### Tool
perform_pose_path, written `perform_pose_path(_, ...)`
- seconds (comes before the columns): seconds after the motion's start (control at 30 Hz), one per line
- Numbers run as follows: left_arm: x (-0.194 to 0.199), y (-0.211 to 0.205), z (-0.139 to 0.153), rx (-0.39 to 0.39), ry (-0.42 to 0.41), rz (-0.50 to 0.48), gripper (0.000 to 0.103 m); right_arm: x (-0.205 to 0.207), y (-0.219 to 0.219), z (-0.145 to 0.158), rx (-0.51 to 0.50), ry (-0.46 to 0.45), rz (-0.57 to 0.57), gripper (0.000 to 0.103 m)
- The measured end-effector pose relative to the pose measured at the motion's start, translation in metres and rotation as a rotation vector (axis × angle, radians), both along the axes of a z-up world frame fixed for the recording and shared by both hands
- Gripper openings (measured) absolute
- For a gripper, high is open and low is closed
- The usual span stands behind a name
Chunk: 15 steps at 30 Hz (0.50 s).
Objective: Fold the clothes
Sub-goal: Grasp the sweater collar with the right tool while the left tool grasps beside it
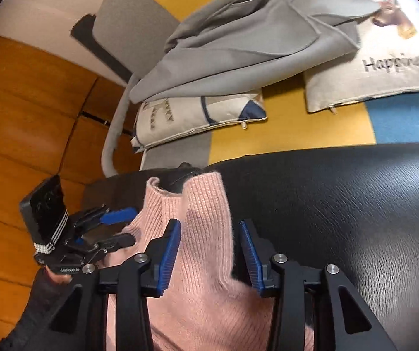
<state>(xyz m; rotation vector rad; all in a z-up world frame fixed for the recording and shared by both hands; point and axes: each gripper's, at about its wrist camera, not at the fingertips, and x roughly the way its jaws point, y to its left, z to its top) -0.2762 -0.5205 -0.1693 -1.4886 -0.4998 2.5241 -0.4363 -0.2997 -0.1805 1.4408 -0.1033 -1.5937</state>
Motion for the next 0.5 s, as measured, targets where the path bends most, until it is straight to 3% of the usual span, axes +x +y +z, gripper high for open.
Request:
perform_pose_path(0.17, -0.009, 0.007, 0.000, -0.024, -0.004, -0.048, 0.055, -0.002, -0.013, 0.000, -0.007, 0.017, 0.067, 0.043)
perform_pose_path(0.23, -0.013, 0.012, 0.001, -0.053, -0.012, -0.058, 0.054, -0.002, -0.018, 0.000, 0.005, 0.032, 0.086, 0.038)
perform_pose_path(0.27, -0.014, 0.013, 0.000, -0.069, -0.012, -0.055, 0.050, -0.001, -0.020, 0.000, 0.018, 0.044, 0.091, 0.030)
perform_pose_path(0.3, -0.016, 0.014, -0.001, -0.100, -0.016, -0.043, 0.030, -0.001, -0.023, 0.000, 0.031, 0.055, 0.097, 0.015)
perform_pose_path(0.33, -0.018, 0.011, 0.000, -0.098, -0.024, -0.015, 0.009, 0.000, -0.025, 0.000, 0.050, 0.068, 0.103, 0.008)
perform_pose_path(0.4, -0.017, 0.002, 0.000, 0.000, -0.039, 0.013, 0.009, 0.004, -0.028, 0.002, 0.071, 0.096, 0.115, 0.007)
perform_pose_path(0.5, -0.008, 0.006, 0.006, -0.013, -0.014, 0.023, 0.008, 0.012, -0.028, 0.014, 0.064, 0.135, 0.120, 0.007)
